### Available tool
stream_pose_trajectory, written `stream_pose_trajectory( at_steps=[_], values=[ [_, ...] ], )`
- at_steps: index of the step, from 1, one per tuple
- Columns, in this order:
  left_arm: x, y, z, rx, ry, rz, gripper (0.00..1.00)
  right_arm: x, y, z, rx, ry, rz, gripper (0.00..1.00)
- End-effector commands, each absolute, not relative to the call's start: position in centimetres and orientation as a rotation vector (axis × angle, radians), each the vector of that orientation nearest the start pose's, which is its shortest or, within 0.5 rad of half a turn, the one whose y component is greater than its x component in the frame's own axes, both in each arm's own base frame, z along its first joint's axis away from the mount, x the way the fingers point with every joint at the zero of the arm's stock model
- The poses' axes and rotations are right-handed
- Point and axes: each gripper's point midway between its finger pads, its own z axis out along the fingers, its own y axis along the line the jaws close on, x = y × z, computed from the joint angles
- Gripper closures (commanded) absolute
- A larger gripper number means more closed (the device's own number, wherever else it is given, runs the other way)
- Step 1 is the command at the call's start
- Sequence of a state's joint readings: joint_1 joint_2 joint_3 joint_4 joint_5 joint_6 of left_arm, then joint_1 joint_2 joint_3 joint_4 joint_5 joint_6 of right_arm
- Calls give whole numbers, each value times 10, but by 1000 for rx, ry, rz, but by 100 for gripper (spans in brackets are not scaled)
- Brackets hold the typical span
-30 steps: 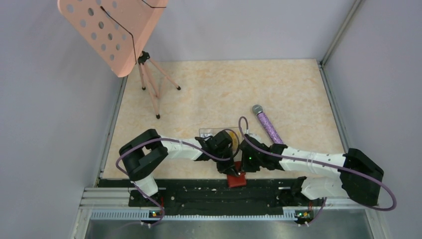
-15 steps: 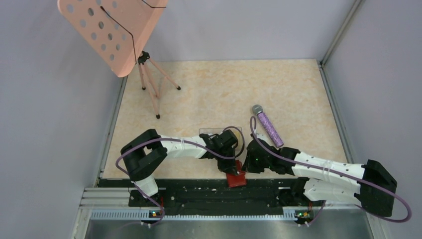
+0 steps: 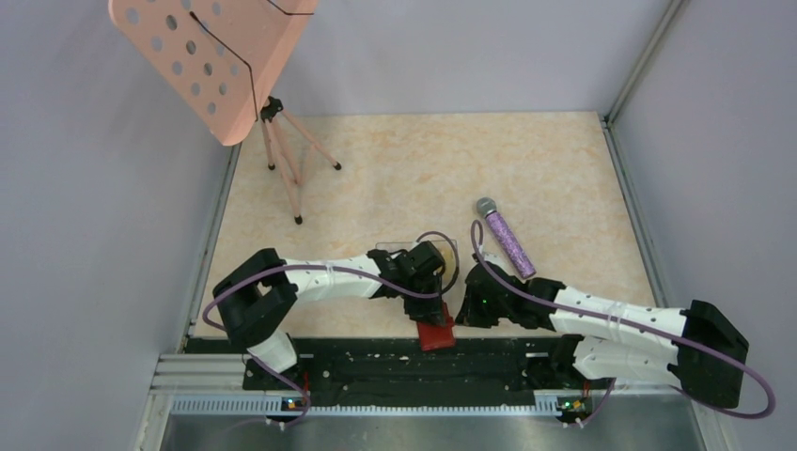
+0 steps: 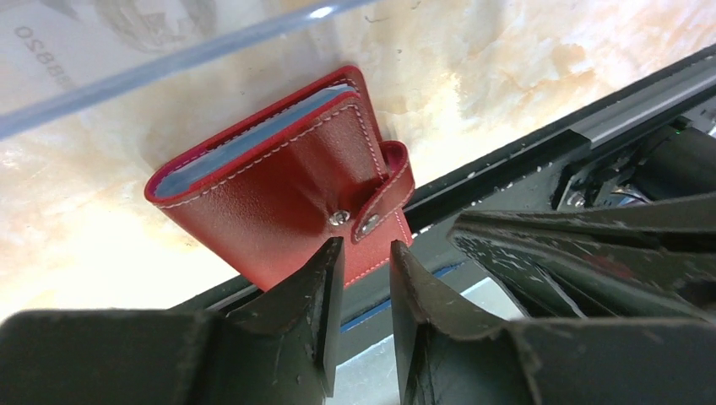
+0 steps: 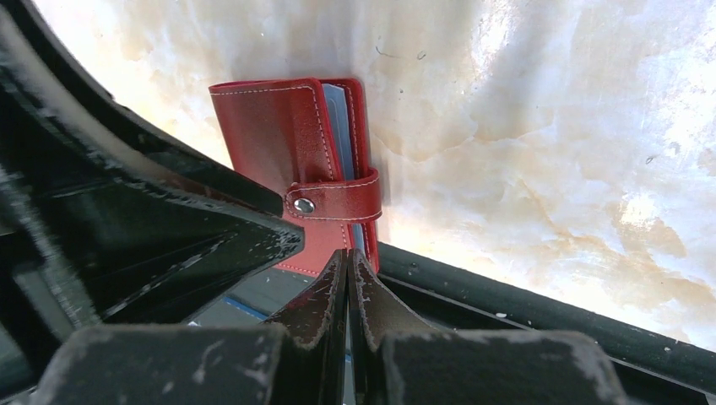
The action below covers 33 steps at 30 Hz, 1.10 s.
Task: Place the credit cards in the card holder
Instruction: Close the card holder at the corner of the board.
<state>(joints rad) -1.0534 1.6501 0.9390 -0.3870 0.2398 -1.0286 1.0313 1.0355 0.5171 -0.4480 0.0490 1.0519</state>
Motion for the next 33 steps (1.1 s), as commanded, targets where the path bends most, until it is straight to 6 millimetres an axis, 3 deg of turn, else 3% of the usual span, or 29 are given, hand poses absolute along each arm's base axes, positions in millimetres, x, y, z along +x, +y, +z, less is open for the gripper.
stream_pose_trajectory(
  at_steps=[1,16,33],
  values=[
    [120,-351,73,158,2888,-879,67,113,242,63,58,2682,752,100],
    [121,-334,62,86,2905,-820,67,119,261,62,3,2687,783,100],
    [128,-354,56,51,2866,-1043,71,120,275,48,-35,2731,783,100]
  ],
)
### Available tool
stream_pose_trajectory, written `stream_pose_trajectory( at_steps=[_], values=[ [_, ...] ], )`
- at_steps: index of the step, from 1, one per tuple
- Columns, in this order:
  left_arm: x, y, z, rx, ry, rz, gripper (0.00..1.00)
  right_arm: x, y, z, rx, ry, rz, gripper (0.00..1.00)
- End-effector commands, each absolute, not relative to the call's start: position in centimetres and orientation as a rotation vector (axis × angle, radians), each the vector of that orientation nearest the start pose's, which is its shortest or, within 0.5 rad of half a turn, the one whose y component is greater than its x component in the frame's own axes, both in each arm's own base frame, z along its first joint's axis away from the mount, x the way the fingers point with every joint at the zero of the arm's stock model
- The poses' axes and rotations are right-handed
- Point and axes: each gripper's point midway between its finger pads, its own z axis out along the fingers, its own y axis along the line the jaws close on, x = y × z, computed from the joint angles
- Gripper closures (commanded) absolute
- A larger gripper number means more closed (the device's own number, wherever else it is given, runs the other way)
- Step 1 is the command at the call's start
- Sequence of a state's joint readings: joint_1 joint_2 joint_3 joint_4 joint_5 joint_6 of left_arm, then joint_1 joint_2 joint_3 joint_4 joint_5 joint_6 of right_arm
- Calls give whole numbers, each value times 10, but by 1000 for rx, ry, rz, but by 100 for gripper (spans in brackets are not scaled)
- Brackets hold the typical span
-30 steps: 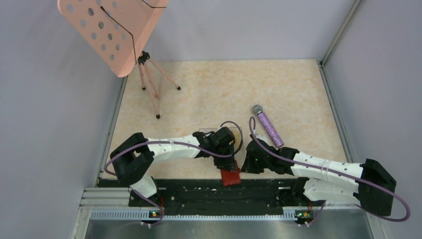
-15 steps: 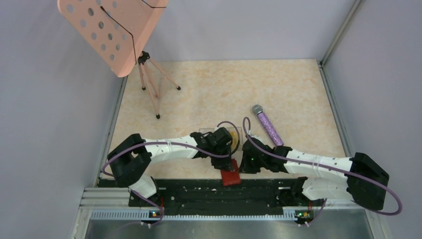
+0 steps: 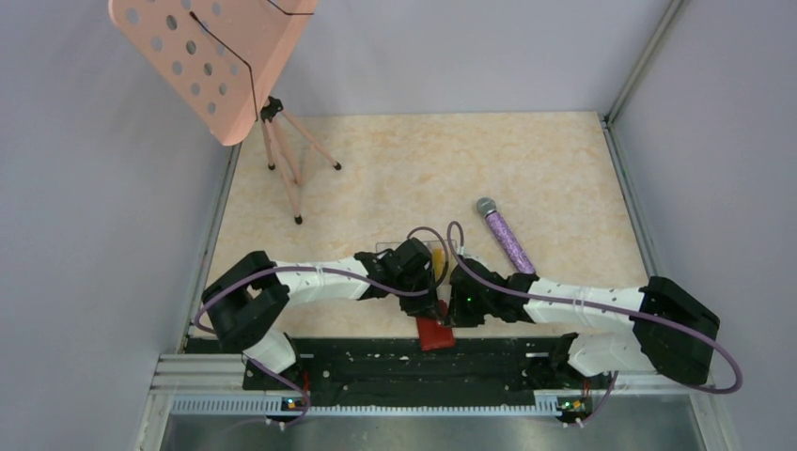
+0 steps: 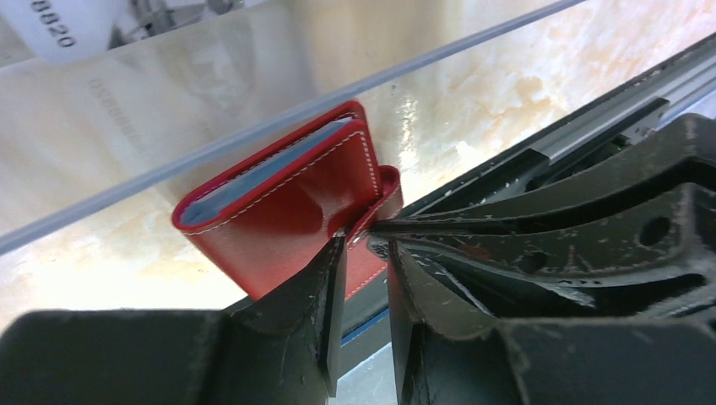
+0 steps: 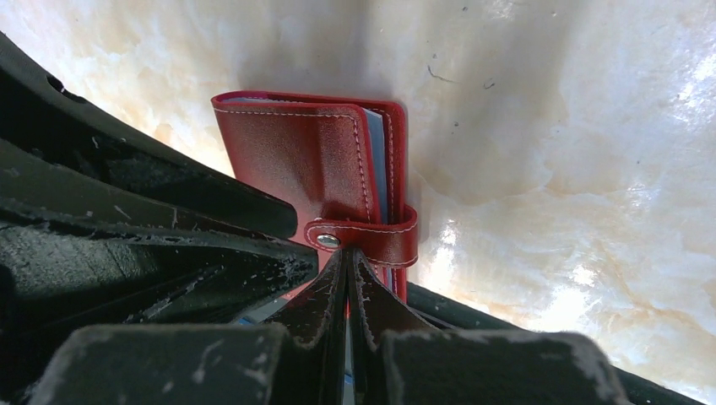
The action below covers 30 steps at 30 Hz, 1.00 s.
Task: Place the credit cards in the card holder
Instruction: Close the card holder at the corner of the board.
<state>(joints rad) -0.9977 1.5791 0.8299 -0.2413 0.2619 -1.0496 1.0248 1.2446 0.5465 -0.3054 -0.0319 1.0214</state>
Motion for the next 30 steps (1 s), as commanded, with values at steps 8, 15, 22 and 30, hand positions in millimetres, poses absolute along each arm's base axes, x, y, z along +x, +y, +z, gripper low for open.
stream_pose_trajectory(
  at_steps=[8,15,22,30],
  values=[
    [126,-349,40,54,2932,-955,72,120,274,50,-30,2724,791,100],
    [126,-347,36,79,2959,-902,73,120,275,51,-31,2723,796,100],
    [125,-350,38,102,2951,-929,100,121,276,53,-28,2717,802,100],
    [130,-351,53,111,2918,-927,100,126,274,66,-13,2671,812,100]
  ],
)
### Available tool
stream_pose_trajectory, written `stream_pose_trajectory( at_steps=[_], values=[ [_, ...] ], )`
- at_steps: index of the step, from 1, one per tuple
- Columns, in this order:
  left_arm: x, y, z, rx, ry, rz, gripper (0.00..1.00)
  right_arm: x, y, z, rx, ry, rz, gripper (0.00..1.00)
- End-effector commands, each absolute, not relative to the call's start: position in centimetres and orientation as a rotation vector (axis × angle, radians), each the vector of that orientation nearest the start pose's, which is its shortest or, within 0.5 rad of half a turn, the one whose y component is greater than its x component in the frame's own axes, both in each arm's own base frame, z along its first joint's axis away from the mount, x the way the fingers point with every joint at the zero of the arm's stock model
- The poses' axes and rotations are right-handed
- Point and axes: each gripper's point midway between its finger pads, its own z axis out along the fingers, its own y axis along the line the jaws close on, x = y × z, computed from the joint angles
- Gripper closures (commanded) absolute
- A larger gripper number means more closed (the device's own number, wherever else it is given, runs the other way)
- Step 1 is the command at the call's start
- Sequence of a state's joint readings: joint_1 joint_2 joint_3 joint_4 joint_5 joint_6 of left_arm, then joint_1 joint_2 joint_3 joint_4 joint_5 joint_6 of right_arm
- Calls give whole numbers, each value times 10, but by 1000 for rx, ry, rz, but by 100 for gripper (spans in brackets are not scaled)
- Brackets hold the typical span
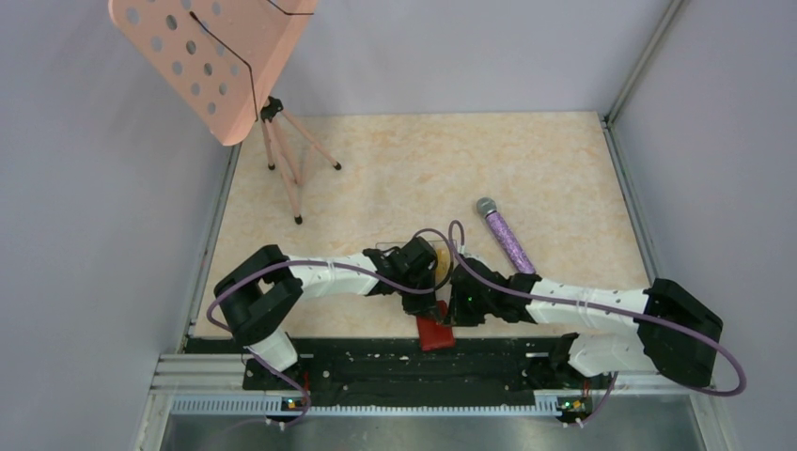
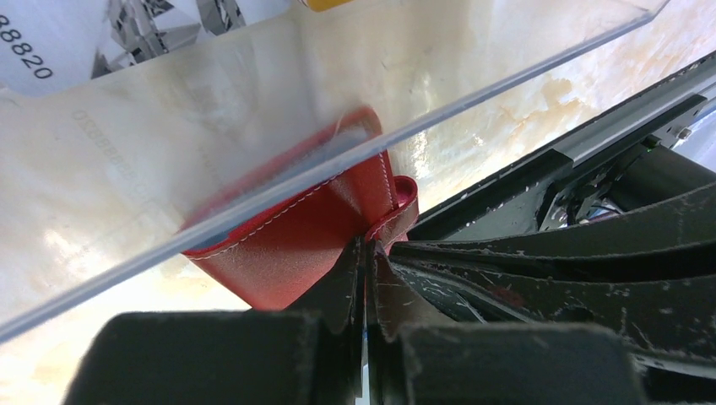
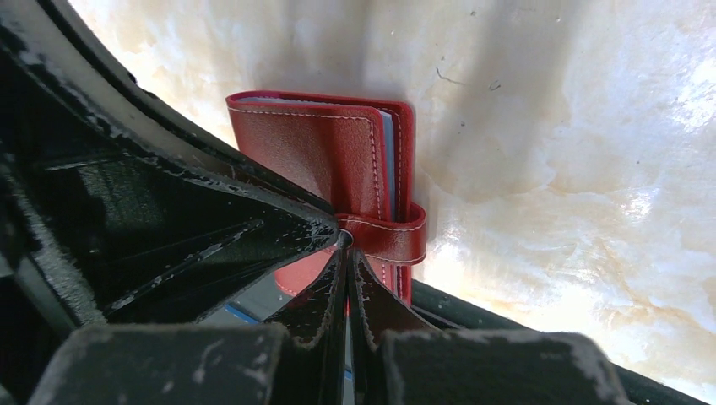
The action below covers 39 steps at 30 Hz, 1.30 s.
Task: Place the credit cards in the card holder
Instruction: Close the card holder at the corner of the board.
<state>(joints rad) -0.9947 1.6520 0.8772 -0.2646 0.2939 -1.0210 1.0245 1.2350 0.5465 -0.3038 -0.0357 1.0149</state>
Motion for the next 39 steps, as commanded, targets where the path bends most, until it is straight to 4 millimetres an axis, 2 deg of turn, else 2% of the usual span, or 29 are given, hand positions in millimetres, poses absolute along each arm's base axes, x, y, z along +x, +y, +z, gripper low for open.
stream_pose_trajectory(
  at_steps=[1,7,19,29,39],
  values=[
    [131,-351,54,115,2913,-919,100,126,274,67,-11,2666,814,100],
    [132,-348,59,139,2909,-896,100,127,275,71,-17,2656,822,100],
    [133,-341,52,147,2909,-847,100,124,277,54,-51,2711,779,100],
    [127,-336,35,187,2958,-761,100,124,280,41,-57,2734,769,100],
    [116,-321,9,235,3000,-527,100,122,280,31,-63,2764,746,100]
  ],
)
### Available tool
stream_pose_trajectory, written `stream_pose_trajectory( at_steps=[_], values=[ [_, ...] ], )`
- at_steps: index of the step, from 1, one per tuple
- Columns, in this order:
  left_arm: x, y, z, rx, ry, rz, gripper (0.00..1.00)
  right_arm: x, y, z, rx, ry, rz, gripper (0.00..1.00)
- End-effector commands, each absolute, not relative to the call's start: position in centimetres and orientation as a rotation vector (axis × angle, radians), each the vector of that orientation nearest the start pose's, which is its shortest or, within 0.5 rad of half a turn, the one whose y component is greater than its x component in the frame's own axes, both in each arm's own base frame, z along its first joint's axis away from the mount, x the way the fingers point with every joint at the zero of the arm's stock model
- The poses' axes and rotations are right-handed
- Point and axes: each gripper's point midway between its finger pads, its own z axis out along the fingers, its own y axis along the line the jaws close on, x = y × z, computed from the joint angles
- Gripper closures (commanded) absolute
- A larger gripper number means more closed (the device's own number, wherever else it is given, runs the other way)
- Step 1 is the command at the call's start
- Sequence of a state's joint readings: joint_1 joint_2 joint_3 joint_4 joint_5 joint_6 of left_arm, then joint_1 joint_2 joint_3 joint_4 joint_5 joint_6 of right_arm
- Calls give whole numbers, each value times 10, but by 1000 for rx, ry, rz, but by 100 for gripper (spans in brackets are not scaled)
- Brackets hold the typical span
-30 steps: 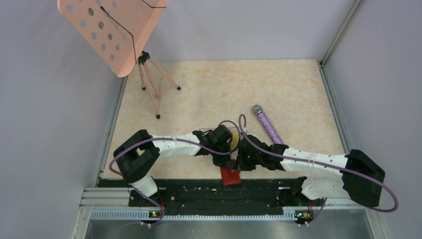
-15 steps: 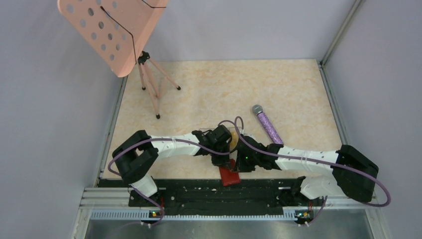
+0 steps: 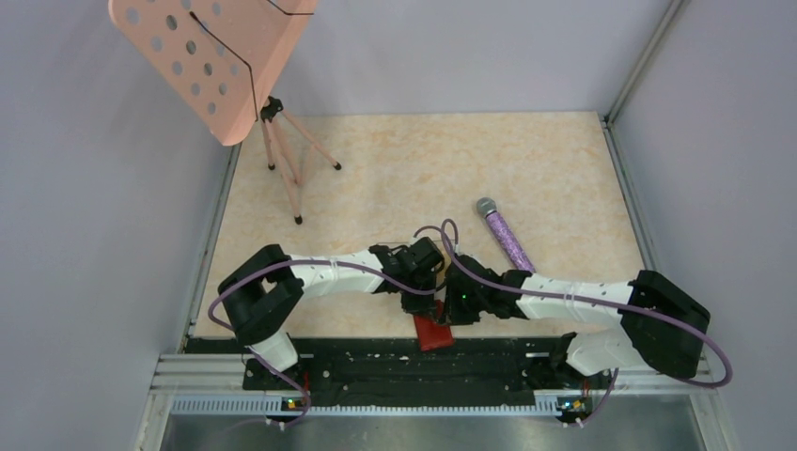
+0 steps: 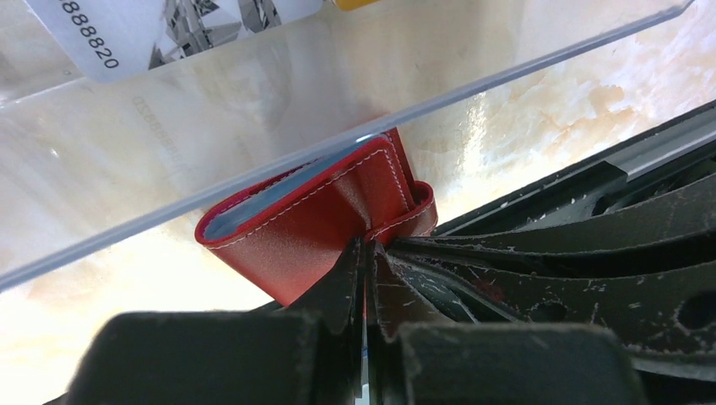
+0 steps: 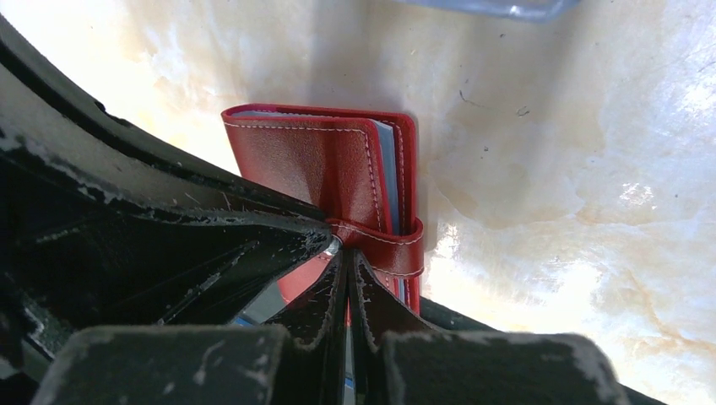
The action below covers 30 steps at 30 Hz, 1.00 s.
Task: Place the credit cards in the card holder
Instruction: Close the card holder at the corner of the board.
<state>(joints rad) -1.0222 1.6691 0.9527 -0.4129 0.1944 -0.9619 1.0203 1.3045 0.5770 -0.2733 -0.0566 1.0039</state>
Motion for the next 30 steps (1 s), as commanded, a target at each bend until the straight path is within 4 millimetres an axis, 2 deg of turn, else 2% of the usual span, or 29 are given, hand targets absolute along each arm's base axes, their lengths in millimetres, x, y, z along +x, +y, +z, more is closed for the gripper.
stream_pose_trajectory(
  at_steps=[1,6,13,15,23,25,30],
  values=[
    [115,-320,7,244,3003,-502,100,122,279,29,-63,2769,739,100],
    [109,-316,1,250,3005,-414,100,115,274,21,-73,2809,675,100],
    [98,-310,-8,183,3017,-327,100,92,260,-7,-3,2924,521,100],
    [100,-305,-11,159,3006,-292,100,88,257,-13,11,2941,497,100],
    [100,-291,-18,67,3004,-212,100,81,248,-23,42,2965,457,100],
    [100,-292,-18,68,3001,-214,100,84,255,-16,26,2936,511,100],
    [103,-299,-14,95,2980,-265,100,105,271,36,62,2734,725,100]
  ],
)
